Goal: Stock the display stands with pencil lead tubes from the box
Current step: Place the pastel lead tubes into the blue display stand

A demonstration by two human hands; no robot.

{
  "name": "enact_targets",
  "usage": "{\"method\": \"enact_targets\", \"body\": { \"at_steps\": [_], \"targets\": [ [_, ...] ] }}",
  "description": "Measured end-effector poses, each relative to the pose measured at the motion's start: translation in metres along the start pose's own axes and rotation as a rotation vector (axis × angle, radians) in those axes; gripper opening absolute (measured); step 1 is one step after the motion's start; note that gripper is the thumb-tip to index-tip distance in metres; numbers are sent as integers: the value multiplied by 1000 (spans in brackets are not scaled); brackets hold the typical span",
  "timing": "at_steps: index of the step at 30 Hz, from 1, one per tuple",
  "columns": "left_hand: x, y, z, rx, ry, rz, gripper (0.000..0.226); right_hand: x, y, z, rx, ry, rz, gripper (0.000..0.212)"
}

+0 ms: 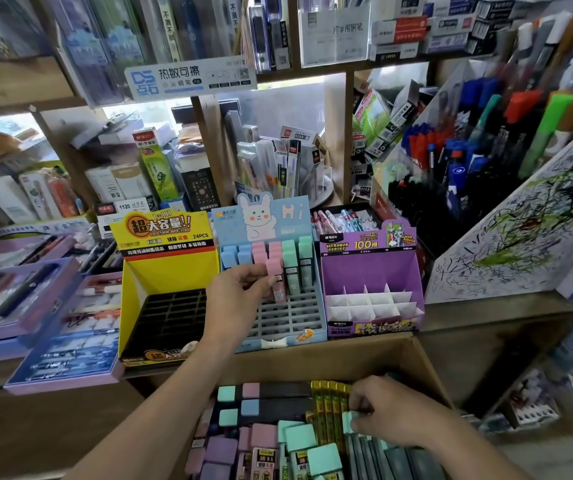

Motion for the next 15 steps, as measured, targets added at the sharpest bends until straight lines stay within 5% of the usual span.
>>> {"method": "enact_targets", "body": {
  "at_steps": [4, 15],
  "targets": [
    [0, -6, -1, -34, 27, 28, 2, 1, 0, -1, -1, 2, -6, 14],
    [6, -1, -19, -67, 93, 115, 13, 7, 1, -6, -50, 21, -30, 18]
  ]
}}
Point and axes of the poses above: each hand's wrist, its own z-axis towards the middle knuckle, its own y-axis out of the back of the hand, x = y × z, the point moved 1 cm from there along z, towards the middle knuckle, and after that the axes turned 2 degrees about -x, right-handed, at the moved point
